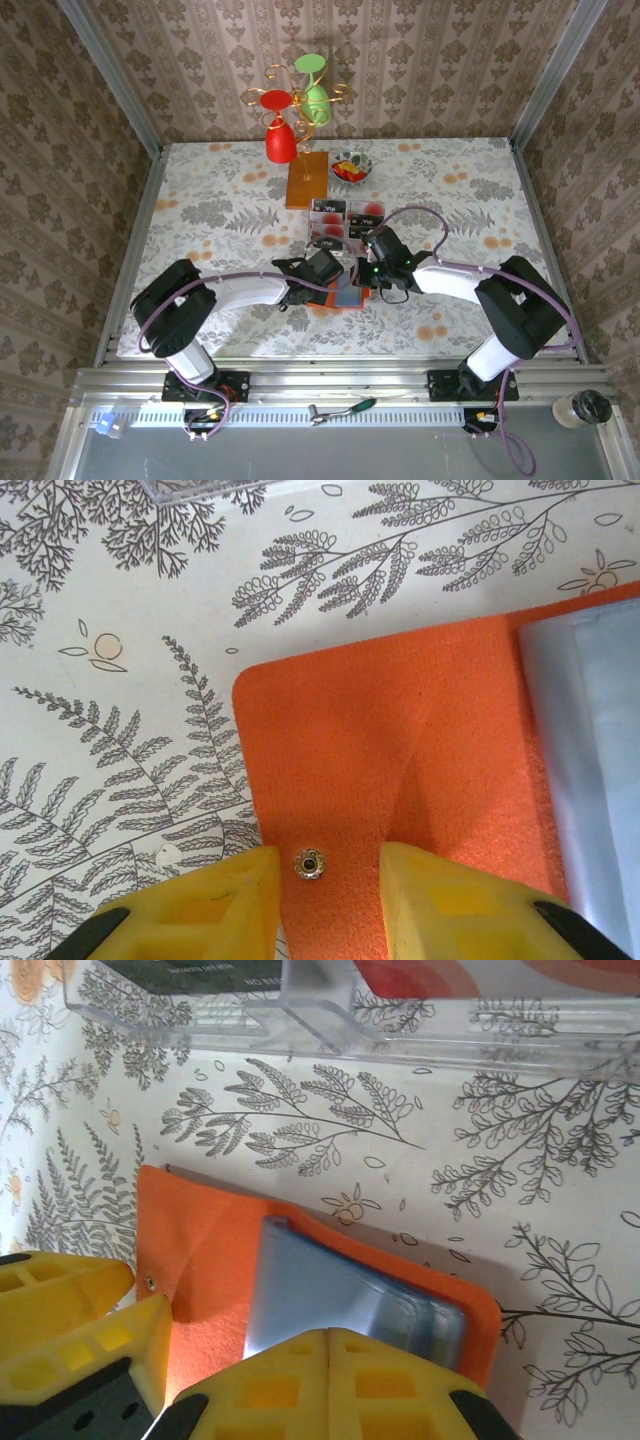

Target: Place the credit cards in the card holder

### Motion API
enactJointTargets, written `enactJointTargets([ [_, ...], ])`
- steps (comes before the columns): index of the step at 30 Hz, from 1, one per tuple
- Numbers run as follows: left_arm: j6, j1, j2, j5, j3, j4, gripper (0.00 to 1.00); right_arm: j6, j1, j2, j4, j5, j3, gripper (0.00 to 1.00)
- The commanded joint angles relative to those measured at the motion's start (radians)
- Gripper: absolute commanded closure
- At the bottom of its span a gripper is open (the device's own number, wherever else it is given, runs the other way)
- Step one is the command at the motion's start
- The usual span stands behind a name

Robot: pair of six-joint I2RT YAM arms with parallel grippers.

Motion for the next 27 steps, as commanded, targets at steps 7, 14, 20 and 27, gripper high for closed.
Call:
enactJointTargets([
  [7, 0.004, -0.006, 0.066, -0.009, 0.121, -0.127, 0.60, -0.037, -0.003, 0.072, 0.004, -0.001, -0.016, 0.95],
  [14, -0.001, -0.008, 0.067, 0.017, 0.111, -0.079, 0.52, -0.016, 0.000, 0.086, 0.043, -0.018, -0.032, 0.96],
  [20, -0.001, -0.009, -0.003, 0.051, 0.010, 0.072, 0.48, 0.009, 0.002, 0.096, 0.082, -0.040, -0.043, 0.97],
  [27, 0.012, -0.010, -0.061, 0.084, -0.061, 0.195, 0.45, 0.043, 0.007, 0.103, 0.123, -0.055, -0.052, 0.97],
])
